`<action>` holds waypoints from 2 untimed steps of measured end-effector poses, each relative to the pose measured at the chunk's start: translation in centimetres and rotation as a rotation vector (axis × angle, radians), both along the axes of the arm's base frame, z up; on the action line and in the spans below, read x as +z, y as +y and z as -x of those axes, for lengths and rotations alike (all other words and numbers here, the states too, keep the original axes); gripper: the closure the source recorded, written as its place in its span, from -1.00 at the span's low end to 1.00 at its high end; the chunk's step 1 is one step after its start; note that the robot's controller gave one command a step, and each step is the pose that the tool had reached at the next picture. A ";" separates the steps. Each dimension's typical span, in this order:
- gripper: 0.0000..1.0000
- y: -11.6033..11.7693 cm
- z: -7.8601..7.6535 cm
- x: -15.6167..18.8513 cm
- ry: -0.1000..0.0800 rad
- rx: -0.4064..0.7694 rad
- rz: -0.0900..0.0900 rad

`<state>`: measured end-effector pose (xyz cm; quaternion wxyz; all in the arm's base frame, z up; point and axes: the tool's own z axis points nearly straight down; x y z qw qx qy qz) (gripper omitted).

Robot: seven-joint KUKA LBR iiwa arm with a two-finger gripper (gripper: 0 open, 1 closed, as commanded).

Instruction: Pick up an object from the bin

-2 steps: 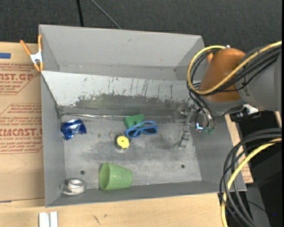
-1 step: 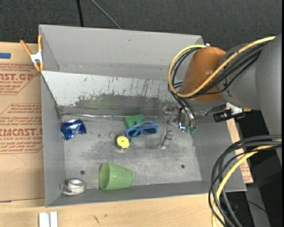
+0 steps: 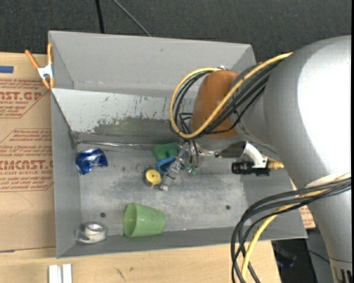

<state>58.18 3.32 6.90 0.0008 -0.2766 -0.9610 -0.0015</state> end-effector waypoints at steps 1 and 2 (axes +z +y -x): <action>-1.00 0.0 0.0 0.0 -0.002 0.001 0.001; 1.00 0.0 -0.1 0.0 -0.002 0.001 0.001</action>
Offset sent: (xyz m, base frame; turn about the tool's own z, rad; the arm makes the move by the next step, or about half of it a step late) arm 0.0000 0.0000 0.0000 0.0000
